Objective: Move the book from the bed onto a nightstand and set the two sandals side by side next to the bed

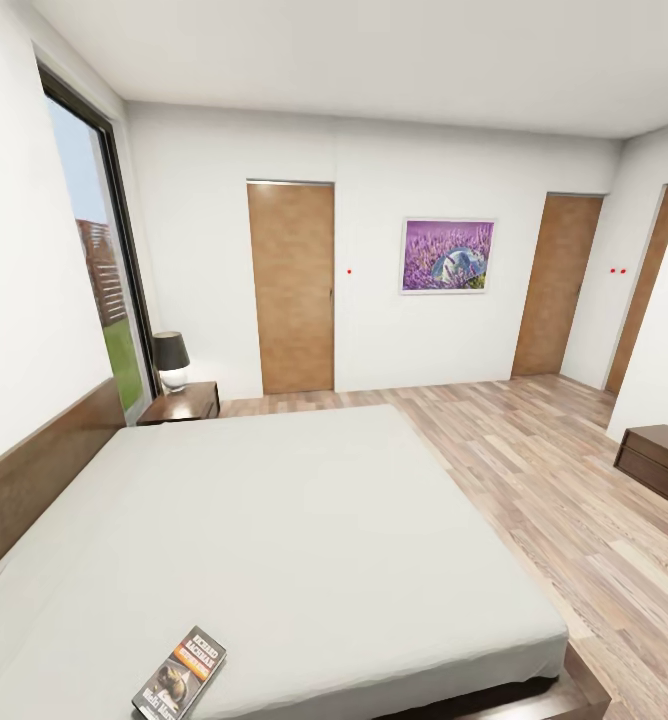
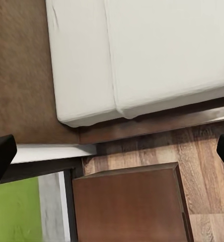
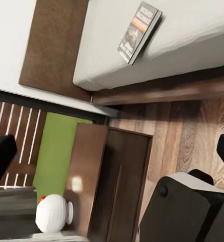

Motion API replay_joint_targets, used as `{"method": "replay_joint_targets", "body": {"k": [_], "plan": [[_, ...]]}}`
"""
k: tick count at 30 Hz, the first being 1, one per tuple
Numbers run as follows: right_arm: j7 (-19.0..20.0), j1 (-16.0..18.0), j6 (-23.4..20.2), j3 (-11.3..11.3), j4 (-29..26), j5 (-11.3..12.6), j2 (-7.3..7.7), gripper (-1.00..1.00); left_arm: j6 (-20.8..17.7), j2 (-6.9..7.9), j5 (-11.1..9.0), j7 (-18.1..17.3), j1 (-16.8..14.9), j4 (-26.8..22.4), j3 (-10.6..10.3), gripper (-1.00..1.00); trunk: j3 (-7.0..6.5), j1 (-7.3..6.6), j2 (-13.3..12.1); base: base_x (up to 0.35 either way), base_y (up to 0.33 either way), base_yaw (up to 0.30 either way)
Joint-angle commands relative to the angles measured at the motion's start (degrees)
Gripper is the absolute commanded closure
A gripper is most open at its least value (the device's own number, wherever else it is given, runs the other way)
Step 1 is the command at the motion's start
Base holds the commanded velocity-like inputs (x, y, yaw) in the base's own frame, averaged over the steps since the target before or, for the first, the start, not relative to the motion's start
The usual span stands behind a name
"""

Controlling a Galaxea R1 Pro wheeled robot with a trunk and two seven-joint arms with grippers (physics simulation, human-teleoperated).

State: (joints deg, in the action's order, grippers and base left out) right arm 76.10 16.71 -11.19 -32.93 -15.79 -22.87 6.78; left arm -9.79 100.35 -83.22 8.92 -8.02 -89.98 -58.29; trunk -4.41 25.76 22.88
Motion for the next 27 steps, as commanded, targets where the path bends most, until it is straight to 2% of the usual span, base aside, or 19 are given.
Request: {"method": "replay_joint_targets", "body": {"k": [1, 17, 23, 27], "plan": [[0.3, 0.3, -0.6, -0.5, 0.1, -0.4, -0.05, -1.0, -0.2, 0.02, -0.5, 0.3, -0.4, -0.1, -0.3, -1.0, 0.02, 0.02, 0.0, 0.0, 0.0, 0.0], [0.6, 1.1, -3.7, -0.7, 0.4, 0.0, 0.0, -1.0, -0.2, -0.05, -0.5, 0.3, -0.4, -0.1, -0.3, -1.0, 0.02, 0.02, 0.0, 0.0, 0.0, 0.0], [0.8, 1.1, -3.7, -1.5, 0.4, 1.6, 0.07, -1.0, -0.2, -0.06, -0.5, 0.3, -0.4, -0.1, -0.3, -1.0, 0.02, 0.02, 0.0, 0.0, 0.0, 0.0], [1.1, 1.1, -3.9, -1.9, 0.3, 2.8, 0.14, -1.0, -0.2, -0.07, -0.5, 0.3, -0.4, -0.1, -0.3, -1.0, 0.74, 0.9, 1.6, 0.0, 0.0, 0.0]]}}
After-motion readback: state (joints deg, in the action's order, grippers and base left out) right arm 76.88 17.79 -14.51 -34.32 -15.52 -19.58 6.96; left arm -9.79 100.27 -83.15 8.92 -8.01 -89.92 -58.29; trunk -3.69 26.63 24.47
